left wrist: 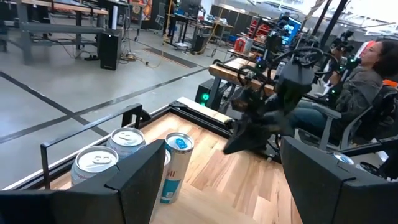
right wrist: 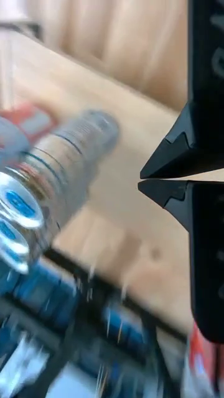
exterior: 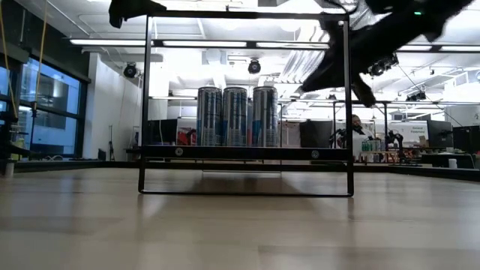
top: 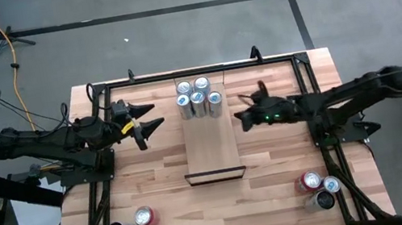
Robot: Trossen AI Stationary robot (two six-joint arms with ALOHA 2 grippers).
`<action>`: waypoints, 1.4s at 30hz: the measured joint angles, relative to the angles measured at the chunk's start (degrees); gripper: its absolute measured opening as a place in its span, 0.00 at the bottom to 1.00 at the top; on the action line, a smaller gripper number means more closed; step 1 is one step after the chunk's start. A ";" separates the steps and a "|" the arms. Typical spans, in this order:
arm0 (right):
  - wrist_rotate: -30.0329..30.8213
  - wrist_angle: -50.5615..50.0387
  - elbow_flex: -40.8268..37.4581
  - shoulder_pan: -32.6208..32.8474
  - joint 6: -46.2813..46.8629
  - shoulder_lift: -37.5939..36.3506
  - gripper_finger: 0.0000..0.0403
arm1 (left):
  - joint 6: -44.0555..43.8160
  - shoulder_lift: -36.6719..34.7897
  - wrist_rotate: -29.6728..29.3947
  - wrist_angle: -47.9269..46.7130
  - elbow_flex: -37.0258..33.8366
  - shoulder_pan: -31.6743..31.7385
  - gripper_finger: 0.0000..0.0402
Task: Place canned beverage on shelf
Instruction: Put the blue soda can on the shelf aligned with the other blue soda can
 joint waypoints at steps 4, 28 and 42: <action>3.84 -3.46 6.13 -0.99 -9.22 7.10 0.00 | -0.12 0.00 -0.02 0.31 0.00 0.00 0.69; 7.81 -5.45 13.84 -2.79 -19.90 20.44 0.00 | -1.05 0.01 -0.02 0.21 0.00 0.00 0.69; 5.69 0.52 13.84 -6.17 -20.01 20.44 0.00 | -1.01 0.01 -0.02 0.18 0.00 0.00 0.69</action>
